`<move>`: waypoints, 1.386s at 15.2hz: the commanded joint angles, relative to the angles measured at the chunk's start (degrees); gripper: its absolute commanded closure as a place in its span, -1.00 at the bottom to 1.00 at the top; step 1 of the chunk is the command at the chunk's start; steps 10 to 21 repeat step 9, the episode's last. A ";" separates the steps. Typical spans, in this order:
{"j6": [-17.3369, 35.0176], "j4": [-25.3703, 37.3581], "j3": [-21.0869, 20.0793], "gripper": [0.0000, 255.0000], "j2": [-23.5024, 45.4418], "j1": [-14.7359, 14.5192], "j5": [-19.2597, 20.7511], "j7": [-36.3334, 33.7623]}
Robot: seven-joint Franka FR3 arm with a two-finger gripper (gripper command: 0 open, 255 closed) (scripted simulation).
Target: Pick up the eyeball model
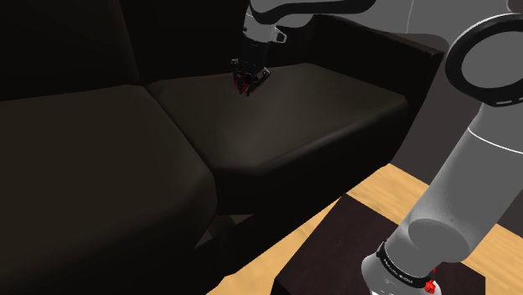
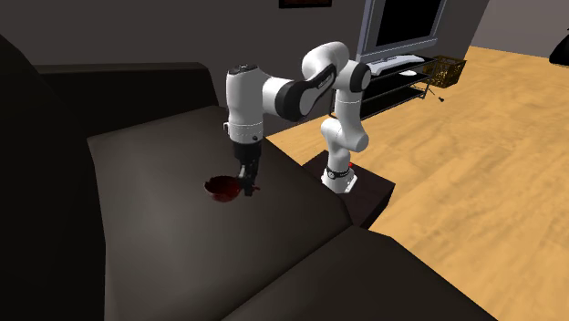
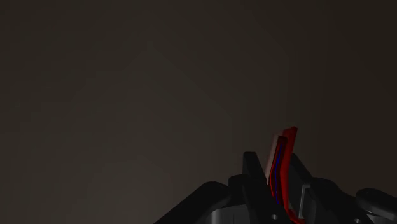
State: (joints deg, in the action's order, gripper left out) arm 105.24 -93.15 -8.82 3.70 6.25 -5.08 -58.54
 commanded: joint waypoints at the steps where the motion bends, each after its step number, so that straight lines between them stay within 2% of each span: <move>1: -1.61 1.86 -0.01 1.00 0.24 -0.02 0.08 -0.17; 7: -6.55 7.85 -0.04 1.00 1.29 -0.07 0.34 -0.68; 21: -6.67 8.00 -0.04 1.00 1.32 -0.08 0.35 -0.70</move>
